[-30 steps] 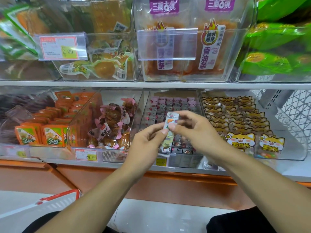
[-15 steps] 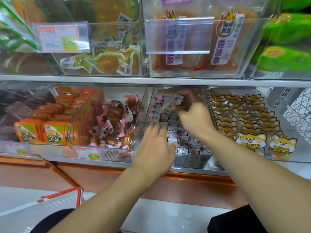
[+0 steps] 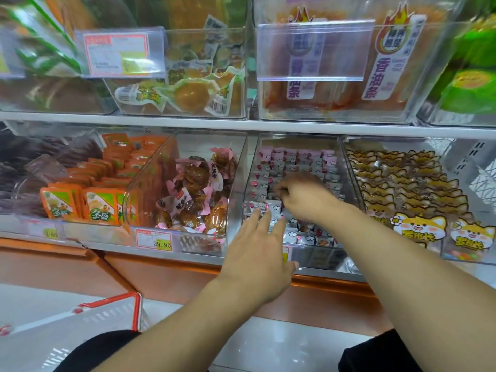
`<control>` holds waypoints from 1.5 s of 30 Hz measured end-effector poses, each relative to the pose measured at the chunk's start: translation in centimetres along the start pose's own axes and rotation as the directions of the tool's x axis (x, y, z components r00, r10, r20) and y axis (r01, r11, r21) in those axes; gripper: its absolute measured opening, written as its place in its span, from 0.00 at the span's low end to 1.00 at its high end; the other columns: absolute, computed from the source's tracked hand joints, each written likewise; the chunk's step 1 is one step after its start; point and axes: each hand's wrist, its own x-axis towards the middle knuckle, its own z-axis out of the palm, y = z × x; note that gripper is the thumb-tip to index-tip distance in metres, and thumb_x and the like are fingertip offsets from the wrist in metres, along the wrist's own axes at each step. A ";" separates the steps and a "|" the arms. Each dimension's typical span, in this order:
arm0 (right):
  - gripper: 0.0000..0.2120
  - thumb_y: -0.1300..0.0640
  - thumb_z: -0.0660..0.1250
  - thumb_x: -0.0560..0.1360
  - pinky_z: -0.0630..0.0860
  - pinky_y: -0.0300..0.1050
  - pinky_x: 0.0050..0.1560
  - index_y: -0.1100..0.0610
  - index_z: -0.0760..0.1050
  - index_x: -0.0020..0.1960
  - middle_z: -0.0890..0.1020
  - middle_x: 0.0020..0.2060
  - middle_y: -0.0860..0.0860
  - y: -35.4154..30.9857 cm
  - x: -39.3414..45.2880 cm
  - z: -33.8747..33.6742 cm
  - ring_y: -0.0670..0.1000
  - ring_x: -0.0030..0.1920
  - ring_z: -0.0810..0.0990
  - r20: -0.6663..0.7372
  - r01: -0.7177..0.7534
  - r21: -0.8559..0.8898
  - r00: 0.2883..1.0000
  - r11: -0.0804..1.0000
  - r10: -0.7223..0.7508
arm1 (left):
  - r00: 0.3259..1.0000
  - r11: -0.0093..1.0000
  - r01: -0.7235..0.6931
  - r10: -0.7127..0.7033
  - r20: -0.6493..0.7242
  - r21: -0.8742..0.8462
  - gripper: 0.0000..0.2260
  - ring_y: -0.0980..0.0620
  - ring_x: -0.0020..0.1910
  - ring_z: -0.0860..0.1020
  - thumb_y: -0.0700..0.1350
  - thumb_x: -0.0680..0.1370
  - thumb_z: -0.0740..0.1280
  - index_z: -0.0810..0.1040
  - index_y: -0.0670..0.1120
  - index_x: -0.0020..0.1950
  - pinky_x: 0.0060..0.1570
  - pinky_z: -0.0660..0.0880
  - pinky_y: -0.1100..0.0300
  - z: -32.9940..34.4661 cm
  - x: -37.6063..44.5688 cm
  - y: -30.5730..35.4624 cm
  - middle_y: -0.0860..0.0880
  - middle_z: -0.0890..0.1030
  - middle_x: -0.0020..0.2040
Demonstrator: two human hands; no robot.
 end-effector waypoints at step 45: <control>0.23 0.51 0.76 0.72 0.85 0.51 0.48 0.61 0.79 0.62 0.83 0.58 0.62 1.7 -10.6 -5.8 0.65 0.52 0.86 0.402 -0.334 0.888 0.897 -0.316 0.184 | 0.933 -0.124 0.009 -0.356 0.053 -0.992 0.17 0.52 0.40 0.83 0.50 0.64 0.77 0.77 0.45 0.46 0.40 0.81 0.64 -3.6 -0.1 -1.5 0.45 0.85 0.43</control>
